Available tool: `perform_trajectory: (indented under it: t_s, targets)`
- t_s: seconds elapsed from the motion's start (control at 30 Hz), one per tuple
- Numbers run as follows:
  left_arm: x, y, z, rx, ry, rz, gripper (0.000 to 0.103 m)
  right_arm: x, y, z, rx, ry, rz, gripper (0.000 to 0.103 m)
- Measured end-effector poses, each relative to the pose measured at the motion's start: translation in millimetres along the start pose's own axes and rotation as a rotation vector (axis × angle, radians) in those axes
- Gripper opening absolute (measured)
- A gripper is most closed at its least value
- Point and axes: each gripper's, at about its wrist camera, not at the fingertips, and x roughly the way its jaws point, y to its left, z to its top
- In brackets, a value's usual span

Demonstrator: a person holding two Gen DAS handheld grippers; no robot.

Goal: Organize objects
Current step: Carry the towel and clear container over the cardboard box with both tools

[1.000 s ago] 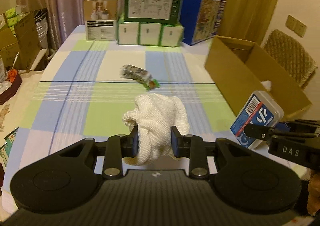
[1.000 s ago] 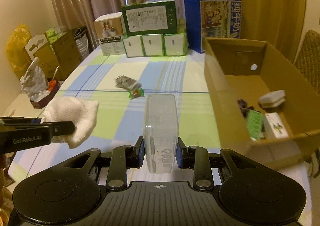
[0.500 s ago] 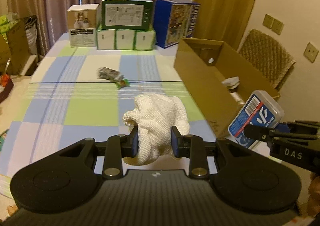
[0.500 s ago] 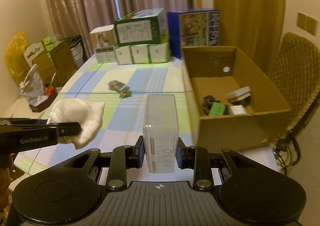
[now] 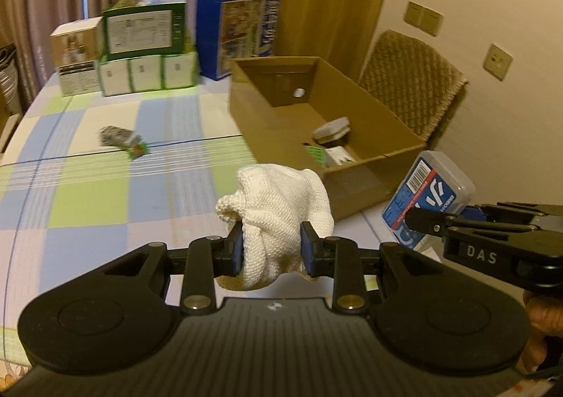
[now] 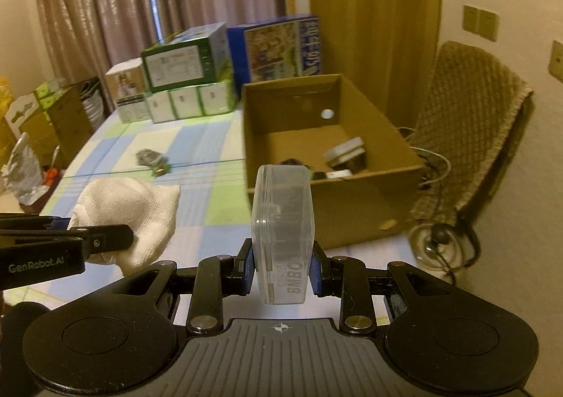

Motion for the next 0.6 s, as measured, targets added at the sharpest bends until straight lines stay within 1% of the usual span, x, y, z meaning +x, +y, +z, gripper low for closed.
perform_trajectory:
  t_s: [0.27,0.6]
  targets:
    - [16,-34,5,0.053,0.020,-0.035,0.027,-7,-32,-1,0.043,-0.002,-0.043,0.028]
    - [31,-53,12,0.074,0.038,-0.047,0.027,-5,-54,4,0.060,-0.006,-0.062,0.028]
